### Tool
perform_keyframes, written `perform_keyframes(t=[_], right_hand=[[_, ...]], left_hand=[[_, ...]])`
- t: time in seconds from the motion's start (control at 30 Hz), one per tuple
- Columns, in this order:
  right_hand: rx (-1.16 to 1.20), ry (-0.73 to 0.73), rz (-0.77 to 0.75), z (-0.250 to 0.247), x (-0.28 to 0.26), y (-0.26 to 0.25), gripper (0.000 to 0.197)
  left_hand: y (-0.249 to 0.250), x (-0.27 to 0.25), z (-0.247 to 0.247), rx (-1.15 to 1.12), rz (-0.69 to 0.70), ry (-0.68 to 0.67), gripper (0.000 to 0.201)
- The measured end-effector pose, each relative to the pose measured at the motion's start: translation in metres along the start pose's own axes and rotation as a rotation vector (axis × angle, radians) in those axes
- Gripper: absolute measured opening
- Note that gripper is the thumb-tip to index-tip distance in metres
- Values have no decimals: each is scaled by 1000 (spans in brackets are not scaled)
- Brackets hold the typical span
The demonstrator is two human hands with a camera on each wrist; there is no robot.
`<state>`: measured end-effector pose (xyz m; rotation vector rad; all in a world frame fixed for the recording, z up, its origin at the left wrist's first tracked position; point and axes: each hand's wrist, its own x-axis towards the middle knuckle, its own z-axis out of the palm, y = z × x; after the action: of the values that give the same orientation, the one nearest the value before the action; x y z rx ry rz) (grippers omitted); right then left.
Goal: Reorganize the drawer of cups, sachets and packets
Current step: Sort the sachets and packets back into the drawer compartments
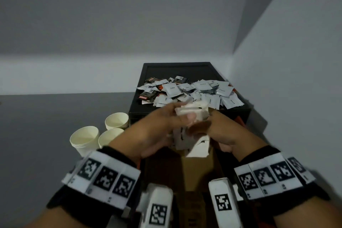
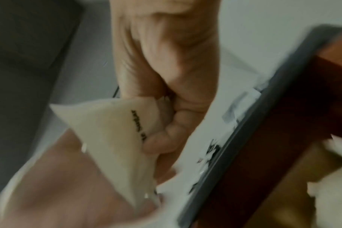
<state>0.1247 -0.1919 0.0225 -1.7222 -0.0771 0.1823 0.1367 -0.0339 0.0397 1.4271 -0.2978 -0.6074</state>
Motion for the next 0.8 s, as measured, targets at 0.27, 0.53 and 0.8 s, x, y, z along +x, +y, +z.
perform_keyframes(t=[0.27, 0.53, 0.8], right_hand=[[26, -56, 134, 13, -13, 9, 23], [-34, 59, 132, 19, -16, 12, 47], [53, 101, 87, 19, -19, 19, 20]], left_hand=[[-43, 6, 8, -307, 27, 59, 26], [-55, 4, 8, -415, 27, 169, 27], [-61, 8, 0, -432, 45, 318, 24]])
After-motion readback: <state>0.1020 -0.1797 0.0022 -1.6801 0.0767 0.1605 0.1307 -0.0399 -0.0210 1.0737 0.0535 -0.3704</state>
